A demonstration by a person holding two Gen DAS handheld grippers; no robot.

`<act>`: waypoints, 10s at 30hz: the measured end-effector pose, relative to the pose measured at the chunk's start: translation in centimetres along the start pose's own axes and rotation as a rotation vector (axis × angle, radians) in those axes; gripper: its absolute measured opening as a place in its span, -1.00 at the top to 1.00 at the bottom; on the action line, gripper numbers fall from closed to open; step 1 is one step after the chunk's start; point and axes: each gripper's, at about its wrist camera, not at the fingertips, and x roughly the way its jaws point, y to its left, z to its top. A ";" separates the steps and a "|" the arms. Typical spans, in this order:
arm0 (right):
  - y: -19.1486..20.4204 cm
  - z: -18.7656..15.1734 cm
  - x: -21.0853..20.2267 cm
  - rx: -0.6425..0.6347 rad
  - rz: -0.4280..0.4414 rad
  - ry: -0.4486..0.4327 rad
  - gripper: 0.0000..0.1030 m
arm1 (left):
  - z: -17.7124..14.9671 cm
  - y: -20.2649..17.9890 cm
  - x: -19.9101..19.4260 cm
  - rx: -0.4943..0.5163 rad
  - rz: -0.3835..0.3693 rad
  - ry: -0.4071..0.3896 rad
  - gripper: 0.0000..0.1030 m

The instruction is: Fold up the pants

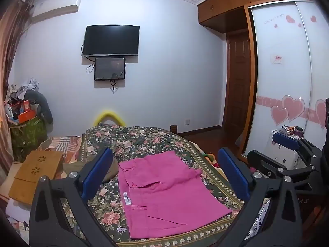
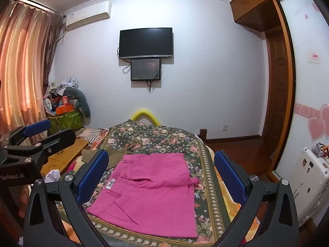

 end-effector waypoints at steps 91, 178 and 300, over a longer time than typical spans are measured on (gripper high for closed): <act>0.2 -0.9 1.8 0.022 0.007 0.034 -0.98 | -1.2 0.9 2.6 0.009 0.061 0.034 -1.00; -13.0 -10.0 29.8 0.136 0.108 0.681 0.28 | -14.7 15.0 36.4 -0.090 -0.011 0.836 0.22; -8.6 -3.8 24.7 -0.029 0.158 0.407 0.96 | -6.8 13.7 29.0 0.121 0.162 0.513 0.81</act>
